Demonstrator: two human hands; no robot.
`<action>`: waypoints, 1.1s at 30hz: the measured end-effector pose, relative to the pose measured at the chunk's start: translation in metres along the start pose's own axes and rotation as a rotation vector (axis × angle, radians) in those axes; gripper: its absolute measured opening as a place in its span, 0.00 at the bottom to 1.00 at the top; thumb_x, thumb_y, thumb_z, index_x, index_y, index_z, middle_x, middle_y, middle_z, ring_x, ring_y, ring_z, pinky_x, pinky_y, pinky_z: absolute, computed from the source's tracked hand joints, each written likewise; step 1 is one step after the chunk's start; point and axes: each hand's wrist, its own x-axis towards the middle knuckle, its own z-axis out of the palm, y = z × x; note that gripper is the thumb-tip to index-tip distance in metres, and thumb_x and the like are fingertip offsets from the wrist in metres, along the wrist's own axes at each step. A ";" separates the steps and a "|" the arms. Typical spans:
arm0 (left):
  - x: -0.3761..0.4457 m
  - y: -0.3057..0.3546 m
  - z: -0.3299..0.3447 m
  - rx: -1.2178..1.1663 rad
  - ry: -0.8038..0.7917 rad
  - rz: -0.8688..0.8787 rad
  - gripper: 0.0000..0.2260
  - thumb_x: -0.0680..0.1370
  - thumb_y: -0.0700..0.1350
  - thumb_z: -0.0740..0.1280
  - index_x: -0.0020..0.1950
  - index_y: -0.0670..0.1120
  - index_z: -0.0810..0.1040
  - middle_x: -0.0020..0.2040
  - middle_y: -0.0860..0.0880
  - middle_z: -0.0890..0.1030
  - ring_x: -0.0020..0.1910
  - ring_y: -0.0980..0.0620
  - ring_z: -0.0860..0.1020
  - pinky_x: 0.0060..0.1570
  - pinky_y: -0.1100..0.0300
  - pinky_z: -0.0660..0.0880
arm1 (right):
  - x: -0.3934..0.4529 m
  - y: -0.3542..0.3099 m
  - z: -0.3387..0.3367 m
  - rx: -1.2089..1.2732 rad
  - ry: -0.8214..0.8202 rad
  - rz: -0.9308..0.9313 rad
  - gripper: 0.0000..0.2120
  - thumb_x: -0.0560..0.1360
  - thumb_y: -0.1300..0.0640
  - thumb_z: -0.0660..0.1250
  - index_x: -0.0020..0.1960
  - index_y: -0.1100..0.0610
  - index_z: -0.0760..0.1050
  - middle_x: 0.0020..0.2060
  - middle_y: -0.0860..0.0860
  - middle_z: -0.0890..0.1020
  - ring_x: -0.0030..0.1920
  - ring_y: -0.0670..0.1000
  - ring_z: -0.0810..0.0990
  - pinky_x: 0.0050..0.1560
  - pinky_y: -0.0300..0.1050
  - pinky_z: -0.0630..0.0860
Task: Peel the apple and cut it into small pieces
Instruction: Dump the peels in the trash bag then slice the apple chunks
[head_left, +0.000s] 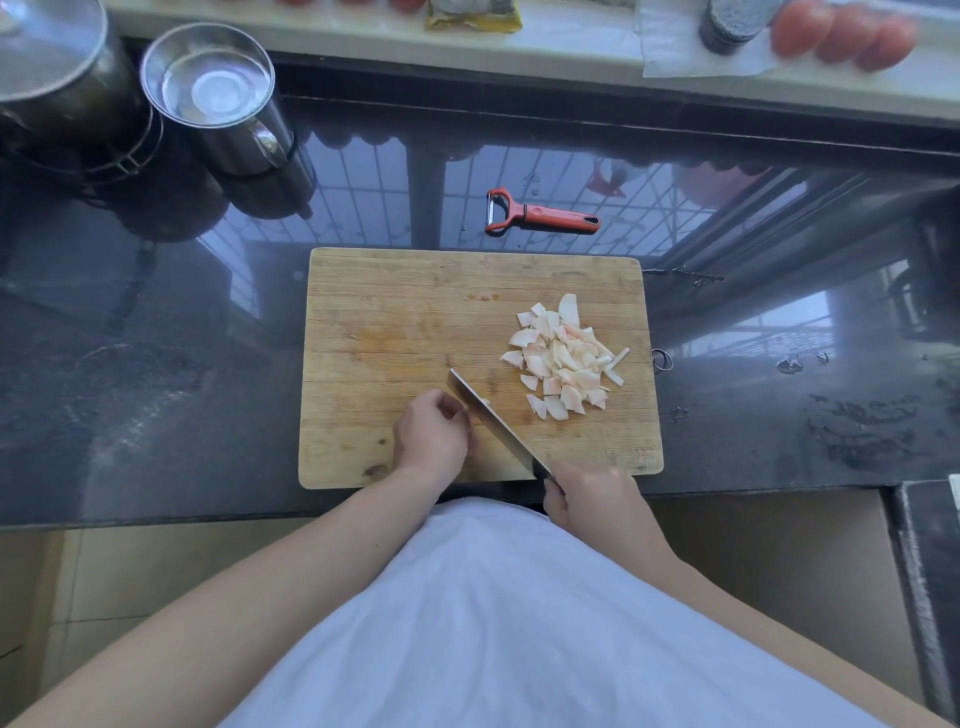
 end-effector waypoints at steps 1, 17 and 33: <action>-0.001 0.000 0.000 0.018 -0.006 0.014 0.07 0.79 0.42 0.64 0.42 0.49 0.79 0.30 0.52 0.84 0.39 0.48 0.85 0.37 0.56 0.77 | 0.000 -0.001 0.000 0.006 -0.006 0.003 0.15 0.75 0.59 0.64 0.36 0.49 0.60 0.25 0.51 0.74 0.27 0.58 0.72 0.25 0.52 0.72; 0.002 0.013 -0.002 0.556 -0.009 0.287 0.11 0.85 0.53 0.62 0.47 0.48 0.74 0.44 0.51 0.74 0.43 0.48 0.73 0.37 0.55 0.65 | 0.002 0.000 -0.011 0.189 0.015 0.325 0.14 0.78 0.54 0.62 0.36 0.59 0.73 0.27 0.53 0.77 0.32 0.56 0.78 0.34 0.53 0.76; 0.030 0.027 -0.044 0.713 0.007 0.389 0.07 0.83 0.47 0.62 0.50 0.48 0.77 0.45 0.50 0.81 0.44 0.46 0.79 0.42 0.52 0.77 | -0.002 -0.001 -0.011 0.218 0.007 0.347 0.13 0.78 0.55 0.63 0.35 0.59 0.73 0.28 0.53 0.77 0.33 0.57 0.77 0.34 0.53 0.74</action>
